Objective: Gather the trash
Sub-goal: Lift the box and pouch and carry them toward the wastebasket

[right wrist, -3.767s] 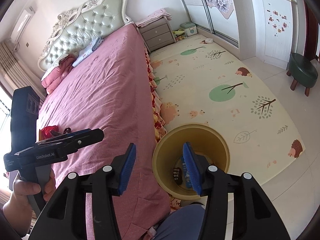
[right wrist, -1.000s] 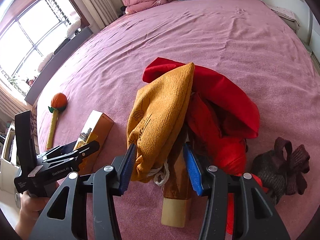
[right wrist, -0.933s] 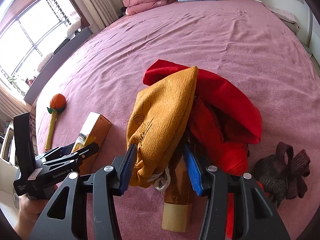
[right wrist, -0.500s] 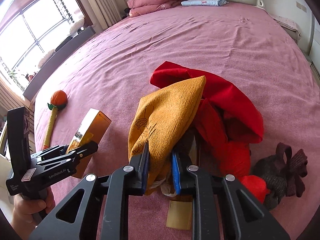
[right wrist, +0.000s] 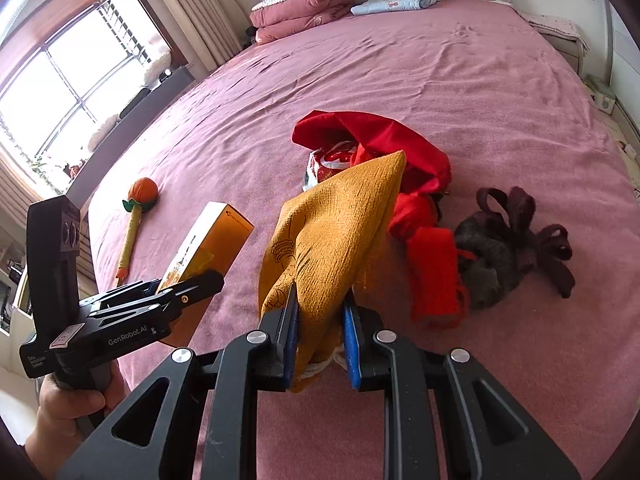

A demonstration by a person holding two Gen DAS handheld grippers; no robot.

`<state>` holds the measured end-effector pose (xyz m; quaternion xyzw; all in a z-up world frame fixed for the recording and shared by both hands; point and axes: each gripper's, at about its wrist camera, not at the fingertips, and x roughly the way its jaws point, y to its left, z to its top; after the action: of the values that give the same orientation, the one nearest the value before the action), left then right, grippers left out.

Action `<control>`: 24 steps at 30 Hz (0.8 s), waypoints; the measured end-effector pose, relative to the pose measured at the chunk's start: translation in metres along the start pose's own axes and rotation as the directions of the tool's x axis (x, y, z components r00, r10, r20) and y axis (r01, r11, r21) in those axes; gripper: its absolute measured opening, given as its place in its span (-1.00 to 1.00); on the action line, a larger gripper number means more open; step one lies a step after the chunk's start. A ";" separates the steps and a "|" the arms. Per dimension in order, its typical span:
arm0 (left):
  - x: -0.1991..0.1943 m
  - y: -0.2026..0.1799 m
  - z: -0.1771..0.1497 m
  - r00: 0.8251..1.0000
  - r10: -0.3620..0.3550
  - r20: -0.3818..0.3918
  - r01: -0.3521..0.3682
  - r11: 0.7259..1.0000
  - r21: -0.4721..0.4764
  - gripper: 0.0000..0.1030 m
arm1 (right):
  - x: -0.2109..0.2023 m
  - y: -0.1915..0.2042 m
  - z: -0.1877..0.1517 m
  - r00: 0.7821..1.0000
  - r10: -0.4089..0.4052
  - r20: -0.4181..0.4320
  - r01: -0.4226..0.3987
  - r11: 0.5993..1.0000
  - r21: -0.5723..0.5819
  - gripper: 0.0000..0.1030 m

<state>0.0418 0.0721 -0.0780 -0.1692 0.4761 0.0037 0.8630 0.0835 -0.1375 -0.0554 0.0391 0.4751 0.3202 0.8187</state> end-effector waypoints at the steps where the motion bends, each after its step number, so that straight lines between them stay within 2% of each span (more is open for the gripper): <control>1: -0.001 -0.007 -0.003 1.000 -0.005 -0.003 0.005 1.000 0.012 -0.21 | -0.007 -0.004 -0.004 1.000 -0.001 0.007 0.001 1.000 0.004 -0.63; 12: -0.003 -0.087 -0.024 0.995 -0.089 -0.050 0.095 0.988 0.119 -0.21 | -0.081 -0.056 -0.043 0.994 -0.049 0.097 0.041 0.996 0.074 -0.63; 24: 0.029 -0.197 -0.037 0.975 -0.164 -0.150 0.197 0.949 0.247 -0.21 | -0.154 -0.149 -0.087 0.970 -0.187 0.155 0.153 0.965 0.213 -0.63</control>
<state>0.0603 -0.1291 -0.0634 -0.0974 0.5090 -0.1486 0.8422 0.0338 -0.3625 -0.0418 0.1077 0.4333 0.1946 0.8734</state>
